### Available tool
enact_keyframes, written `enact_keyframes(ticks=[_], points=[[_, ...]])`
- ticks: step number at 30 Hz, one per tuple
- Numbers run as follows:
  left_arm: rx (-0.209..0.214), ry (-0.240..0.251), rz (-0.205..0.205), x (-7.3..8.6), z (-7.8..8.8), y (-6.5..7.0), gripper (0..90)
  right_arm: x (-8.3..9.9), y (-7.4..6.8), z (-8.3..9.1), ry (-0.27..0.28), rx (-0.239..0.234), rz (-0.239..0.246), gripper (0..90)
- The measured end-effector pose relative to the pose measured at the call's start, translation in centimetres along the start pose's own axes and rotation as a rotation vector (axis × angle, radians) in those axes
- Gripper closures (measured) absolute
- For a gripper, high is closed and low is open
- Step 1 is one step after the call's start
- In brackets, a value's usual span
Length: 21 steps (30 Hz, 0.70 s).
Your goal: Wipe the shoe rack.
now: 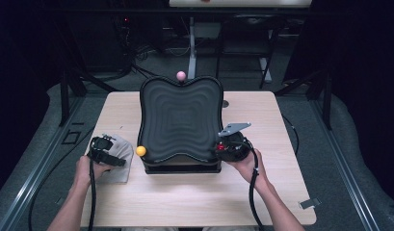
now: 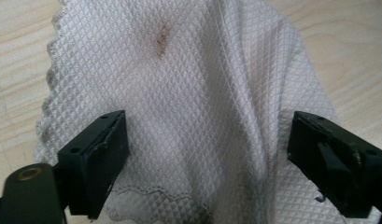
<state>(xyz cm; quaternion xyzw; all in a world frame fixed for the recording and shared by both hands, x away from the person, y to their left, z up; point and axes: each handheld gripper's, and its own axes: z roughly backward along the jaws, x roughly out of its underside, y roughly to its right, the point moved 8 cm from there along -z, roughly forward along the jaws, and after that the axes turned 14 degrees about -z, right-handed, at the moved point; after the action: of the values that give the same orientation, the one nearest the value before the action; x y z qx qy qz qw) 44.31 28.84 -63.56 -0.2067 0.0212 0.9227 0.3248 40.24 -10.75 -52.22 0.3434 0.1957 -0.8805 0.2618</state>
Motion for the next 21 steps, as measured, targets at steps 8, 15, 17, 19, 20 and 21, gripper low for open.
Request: enact_keyframes(ticks=[8, 15, 17, 19, 20, 21], points=[[0.016, 0.005, -0.017, -0.19, 0.43, 0.47, 28.4, 0.01, 0.02, 0.00, 0.000, 0.000, 0.002, 59.8], [0.004, 0.032, 0.004, -0.22, 0.73, 0.18, 49.8, 0.01, 0.02, -0.01, 0.000, -0.001, 0.002, 59.8], [-0.003, 0.037, 0.013, -0.16, 0.78, -0.01, 56.0, 0.00, 0.02, -0.01, 0.001, -0.001, 0.002, 59.8], [-0.009, 0.046, 0.018, -0.14, 0.80, -0.12, 61.9, 0.01, 0.03, 0.00, 0.001, 0.000, 0.001, 59.8], [-0.011, 0.051, 0.021, -0.15, 0.80, -0.14, 64.0, 0.00, 0.02, -0.02, 0.004, 0.000, 0.001, 59.8], [-0.014, 0.055, 0.025, -0.16, 0.80, -0.12, 66.9, 0.02, 0.01, 0.00, 0.003, 0.001, 0.001, 59.8]])
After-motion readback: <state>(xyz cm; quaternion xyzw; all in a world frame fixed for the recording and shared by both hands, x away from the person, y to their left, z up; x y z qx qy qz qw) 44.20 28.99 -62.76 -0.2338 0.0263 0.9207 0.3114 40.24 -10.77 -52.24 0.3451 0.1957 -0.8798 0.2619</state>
